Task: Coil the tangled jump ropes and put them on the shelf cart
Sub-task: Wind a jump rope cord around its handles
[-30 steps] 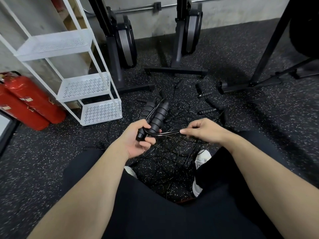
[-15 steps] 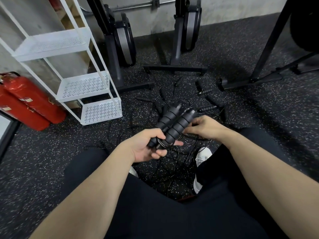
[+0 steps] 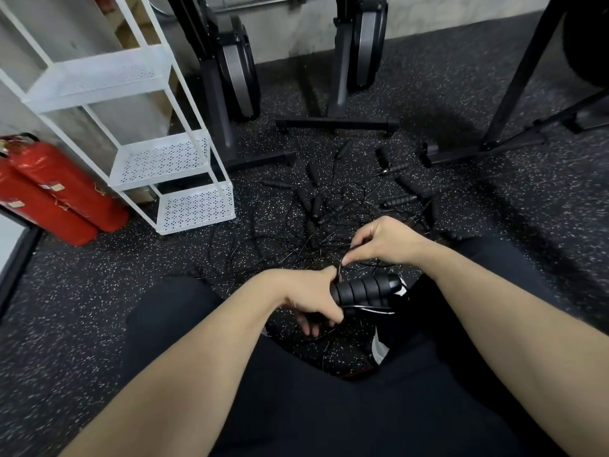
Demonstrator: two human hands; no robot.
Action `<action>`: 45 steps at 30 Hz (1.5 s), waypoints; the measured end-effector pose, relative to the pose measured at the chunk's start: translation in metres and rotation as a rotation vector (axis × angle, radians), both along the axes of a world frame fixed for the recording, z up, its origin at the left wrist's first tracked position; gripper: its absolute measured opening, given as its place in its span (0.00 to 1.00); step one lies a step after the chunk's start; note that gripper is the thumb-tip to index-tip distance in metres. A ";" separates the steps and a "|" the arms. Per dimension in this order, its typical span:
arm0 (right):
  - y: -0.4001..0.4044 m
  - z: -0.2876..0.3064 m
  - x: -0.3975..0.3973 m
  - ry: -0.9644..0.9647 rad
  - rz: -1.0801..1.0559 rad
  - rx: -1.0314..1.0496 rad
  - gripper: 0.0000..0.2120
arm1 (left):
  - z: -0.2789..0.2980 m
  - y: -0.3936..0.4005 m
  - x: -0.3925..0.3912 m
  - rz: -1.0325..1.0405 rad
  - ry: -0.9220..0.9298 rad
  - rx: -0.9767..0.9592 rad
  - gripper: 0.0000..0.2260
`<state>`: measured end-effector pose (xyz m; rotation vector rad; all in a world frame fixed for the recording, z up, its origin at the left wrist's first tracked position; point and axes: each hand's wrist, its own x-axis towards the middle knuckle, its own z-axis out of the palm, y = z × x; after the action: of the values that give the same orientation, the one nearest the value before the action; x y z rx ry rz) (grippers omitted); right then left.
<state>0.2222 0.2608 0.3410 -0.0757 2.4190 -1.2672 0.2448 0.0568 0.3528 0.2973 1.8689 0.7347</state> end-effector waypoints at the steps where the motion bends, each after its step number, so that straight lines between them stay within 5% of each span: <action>1: -0.002 0.000 0.000 0.008 -0.009 0.009 0.14 | -0.003 0.002 0.001 0.008 0.023 -0.025 0.24; 11: -0.031 0.001 0.015 0.420 0.091 0.352 0.13 | -0.024 -0.001 -0.013 0.228 0.214 -0.045 0.26; 19: -0.026 -0.006 0.011 0.441 -0.139 0.266 0.17 | -0.022 -0.006 -0.019 0.242 0.438 -0.004 0.17; 22: -0.024 -0.006 0.012 0.433 -0.170 0.253 0.15 | -0.021 -0.008 -0.018 0.075 0.489 -0.043 0.23; 26: -0.030 -0.005 0.017 0.454 -0.104 0.281 0.15 | -0.021 -0.002 -0.014 -0.062 0.565 -0.180 0.46; 28: -0.035 -0.006 0.021 0.486 -0.060 0.288 0.15 | -0.026 0.000 -0.012 -0.083 0.596 -0.195 0.43; 31: -0.045 -0.008 0.027 0.498 0.044 0.259 0.15 | -0.034 -0.004 -0.018 0.094 0.503 -0.076 0.23; 33: -0.049 -0.007 0.029 0.505 0.100 0.265 0.14 | -0.033 -0.007 -0.020 0.216 0.412 -0.050 0.19; 40: -0.049 0.004 0.022 0.396 0.183 0.547 0.15 | -0.034 -0.018 -0.025 0.649 0.198 0.057 0.19; 45: -0.060 -0.003 0.020 0.151 0.113 0.305 0.18 | -0.037 -0.016 -0.024 0.926 0.043 0.284 0.20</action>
<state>0.2423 0.2008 0.3380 -0.2240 2.6664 -0.8607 0.2206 0.0413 0.3154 -0.4244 1.9040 1.6251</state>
